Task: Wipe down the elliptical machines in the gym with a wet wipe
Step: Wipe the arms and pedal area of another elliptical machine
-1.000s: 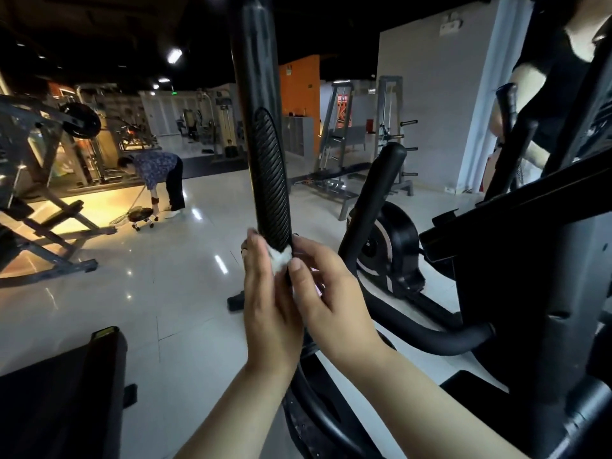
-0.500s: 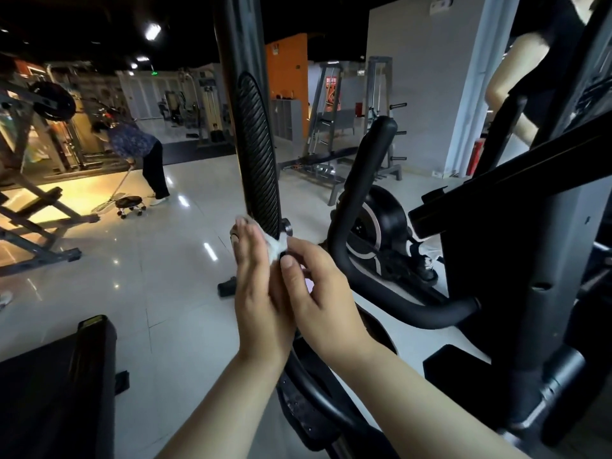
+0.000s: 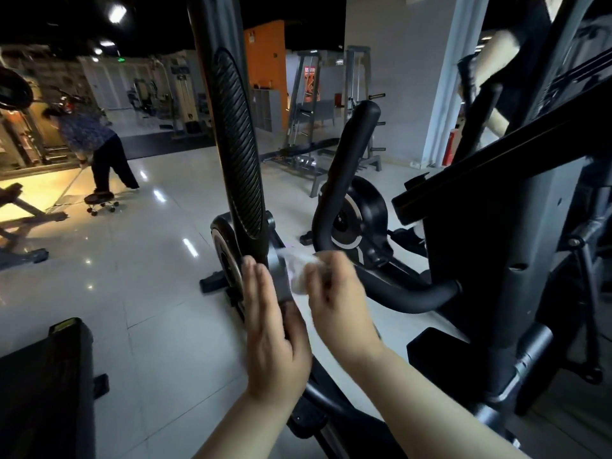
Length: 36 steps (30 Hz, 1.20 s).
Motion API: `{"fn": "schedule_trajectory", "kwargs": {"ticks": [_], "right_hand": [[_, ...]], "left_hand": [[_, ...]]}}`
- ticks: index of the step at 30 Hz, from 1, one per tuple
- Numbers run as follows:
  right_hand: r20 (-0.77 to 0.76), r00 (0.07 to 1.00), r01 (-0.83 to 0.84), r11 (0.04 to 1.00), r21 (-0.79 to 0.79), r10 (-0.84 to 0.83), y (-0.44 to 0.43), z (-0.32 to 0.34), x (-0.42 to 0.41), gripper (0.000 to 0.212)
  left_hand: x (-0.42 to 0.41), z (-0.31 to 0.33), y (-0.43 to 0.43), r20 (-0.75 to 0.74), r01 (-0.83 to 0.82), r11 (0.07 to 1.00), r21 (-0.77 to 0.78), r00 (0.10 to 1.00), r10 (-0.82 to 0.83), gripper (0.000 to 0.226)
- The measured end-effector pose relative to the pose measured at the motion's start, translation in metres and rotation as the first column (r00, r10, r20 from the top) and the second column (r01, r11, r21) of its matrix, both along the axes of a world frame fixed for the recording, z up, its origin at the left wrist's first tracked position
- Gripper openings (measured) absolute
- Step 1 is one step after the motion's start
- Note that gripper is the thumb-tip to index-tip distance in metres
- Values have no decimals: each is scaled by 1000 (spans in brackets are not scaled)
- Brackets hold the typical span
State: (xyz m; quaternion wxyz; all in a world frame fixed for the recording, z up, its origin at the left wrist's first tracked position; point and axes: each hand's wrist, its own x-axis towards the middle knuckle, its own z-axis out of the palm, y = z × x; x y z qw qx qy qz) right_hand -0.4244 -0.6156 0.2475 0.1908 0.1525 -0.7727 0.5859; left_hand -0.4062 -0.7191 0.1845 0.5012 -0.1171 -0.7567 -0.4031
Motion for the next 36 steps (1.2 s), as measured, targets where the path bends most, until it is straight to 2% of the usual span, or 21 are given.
{"fn": "schedule_trajectory", "kwargs": {"ticks": [2,3,5,7,10,13,16,19,22,25,28,32,36], "right_hand": [[-134,967,234,963,136,-216,22,-3,-18,9],[-196,935,340,903,263,-295,34,-6,-27,16],[-226,914,405,745,530,-337,54,-12,-40,27],[-259,904,421,604,677,-339,63,-17,-41,32],[-369,879,475,476,740,-302,66,-15,-38,34],[-369,877,478,466,745,-309,84,-15,-30,25],[-349,844,509,407,758,-407,120,-21,-10,30],[-314,769,553,332,764,-556,152,-21,0,29],[-337,737,604,348,717,-586,149,-25,2,33],[-344,833,529,442,725,-432,122,-38,13,40],[-363,846,531,566,630,-390,118,-48,23,27],[-377,780,624,581,522,-499,134,-51,16,13],[-390,806,591,625,509,-445,127,-54,17,24]], "left_hand": [[3,-2,10,-5,46,993,-105,999,-47,74],[3,1,15,6,99,984,-149,995,-99,73],[-1,1,25,65,202,956,-211,979,-192,72],[-12,3,33,159,269,943,-198,958,-240,71],[-31,5,46,288,345,921,-179,914,-286,73],[-42,5,55,367,399,904,-155,873,-322,69],[-50,3,62,425,453,877,-162,834,-352,60],[-57,-1,65,411,442,866,-235,853,-323,52],[-57,-5,69,384,431,861,-272,869,-313,53],[-54,-8,73,378,442,854,-275,866,-327,56],[-51,-11,78,368,441,856,-271,869,-331,59],[-45,-12,86,357,452,845,-284,868,-345,57],[-38,-14,92,377,463,844,-270,858,-350,60]]}}
